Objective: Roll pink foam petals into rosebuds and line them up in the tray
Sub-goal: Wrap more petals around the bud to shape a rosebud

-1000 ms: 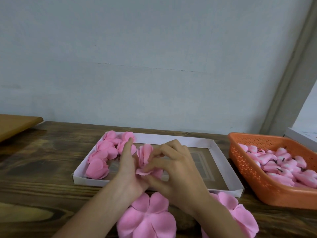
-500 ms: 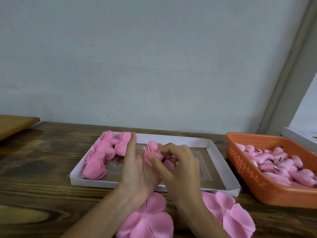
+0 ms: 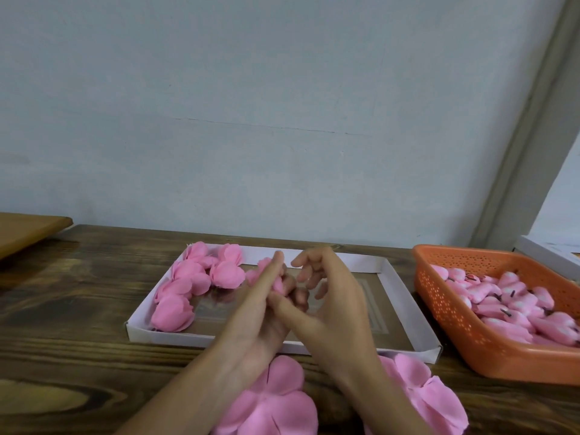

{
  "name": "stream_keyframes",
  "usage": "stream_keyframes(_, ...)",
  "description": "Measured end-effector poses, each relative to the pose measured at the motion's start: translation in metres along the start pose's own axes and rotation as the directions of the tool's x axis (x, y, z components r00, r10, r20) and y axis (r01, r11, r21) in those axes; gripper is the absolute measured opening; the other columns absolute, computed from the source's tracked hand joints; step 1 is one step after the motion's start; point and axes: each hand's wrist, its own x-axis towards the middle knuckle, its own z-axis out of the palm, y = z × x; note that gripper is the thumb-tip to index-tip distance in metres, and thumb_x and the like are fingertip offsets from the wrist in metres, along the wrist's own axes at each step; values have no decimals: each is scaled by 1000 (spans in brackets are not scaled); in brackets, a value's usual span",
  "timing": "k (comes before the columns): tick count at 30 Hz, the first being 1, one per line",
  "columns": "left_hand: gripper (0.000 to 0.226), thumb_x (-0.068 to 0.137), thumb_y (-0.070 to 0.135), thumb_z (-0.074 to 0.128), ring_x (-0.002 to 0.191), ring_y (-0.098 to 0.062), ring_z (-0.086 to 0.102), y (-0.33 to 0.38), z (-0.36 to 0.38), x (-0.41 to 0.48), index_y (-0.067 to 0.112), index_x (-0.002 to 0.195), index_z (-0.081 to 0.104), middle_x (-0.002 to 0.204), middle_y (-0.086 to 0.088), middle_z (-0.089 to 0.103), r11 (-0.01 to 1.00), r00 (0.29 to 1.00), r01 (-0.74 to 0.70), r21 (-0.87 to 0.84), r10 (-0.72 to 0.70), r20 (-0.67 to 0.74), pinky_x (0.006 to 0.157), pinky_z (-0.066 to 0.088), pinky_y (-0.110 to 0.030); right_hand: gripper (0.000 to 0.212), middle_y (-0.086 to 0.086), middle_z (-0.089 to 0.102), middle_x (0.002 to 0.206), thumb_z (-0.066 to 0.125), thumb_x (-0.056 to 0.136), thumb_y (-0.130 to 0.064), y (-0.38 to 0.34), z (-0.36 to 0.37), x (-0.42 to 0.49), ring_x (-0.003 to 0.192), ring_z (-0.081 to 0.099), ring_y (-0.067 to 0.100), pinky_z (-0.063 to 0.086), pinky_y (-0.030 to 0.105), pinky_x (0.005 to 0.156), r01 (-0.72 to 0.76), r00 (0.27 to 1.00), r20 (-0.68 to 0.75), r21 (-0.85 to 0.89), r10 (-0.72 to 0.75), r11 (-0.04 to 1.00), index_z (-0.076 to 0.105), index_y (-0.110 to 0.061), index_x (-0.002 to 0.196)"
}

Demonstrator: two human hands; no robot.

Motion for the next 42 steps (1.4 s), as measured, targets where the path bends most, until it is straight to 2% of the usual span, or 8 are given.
stream_keyframes(3,35,80,44,75,55,-16,54,11,-1,4,20,67,54,62,1,44,1000,996,-17,-16,15,-91,48,49,-25,46,-10,64,83,85,69,-57,4,-14,8,74,60,14,45,20,64,-82,982,170,12,79,997,56,-34,96)
stream_keyframes(13,45,100,54,53,64,-22,63,12,0,3,13,82,55,75,-8,61,997,984,-18,-69,5,-178,55,53,-30,44,-19,67,87,90,68,-54,5,-10,4,74,67,6,55,32,69,-52,941,319,-198,115,979,57,-33,87)
stream_keyframes(18,45,94,57,61,105,-33,55,17,2,5,16,109,48,112,-16,45,977,987,45,-207,-75,-141,104,50,-47,43,-13,63,98,85,76,-53,11,-7,2,83,64,6,55,33,73,-196,939,250,-180,238,964,52,-30,92)
stream_keyframes(22,45,85,55,65,78,-25,59,16,1,7,15,77,48,81,-9,47,984,987,-13,-177,-15,-158,78,52,-40,42,-2,76,89,87,80,-36,17,-10,5,76,75,18,63,48,79,-510,809,368,53,458,859,56,-25,106)
stream_keyframes(27,40,83,50,65,76,-22,57,14,0,6,14,77,49,73,-5,47,987,992,-78,-137,63,-109,72,49,-38,31,15,78,81,83,84,-6,14,-14,10,65,73,21,63,30,64,-618,775,400,322,489,717,64,-2,109)
stream_keyframes(32,38,77,49,70,92,-25,57,12,-1,6,16,83,51,83,-4,51,992,991,-103,-67,97,-89,68,50,-39,27,22,77,86,83,84,-4,1,-13,9,75,75,23,62,29,68,-593,805,388,486,449,642,64,7,98)
stream_keyframes(37,35,76,51,74,55,-12,59,5,-2,2,20,63,64,67,1,58,992,988,-126,10,126,-87,48,51,-24,19,30,74,83,77,85,6,-5,-3,3,76,73,23,63,32,80,-490,870,350,526,348,695,62,14,93)
stream_keyframes(42,46,64,64,87,67,-14,58,3,-7,2,24,73,67,74,1,57,997,992,-75,19,77,-100,62,50,-29,11,18,77,83,77,84,7,-3,5,-1,73,74,20,57,23,68,-408,910,295,512,291,755,70,-1,85)
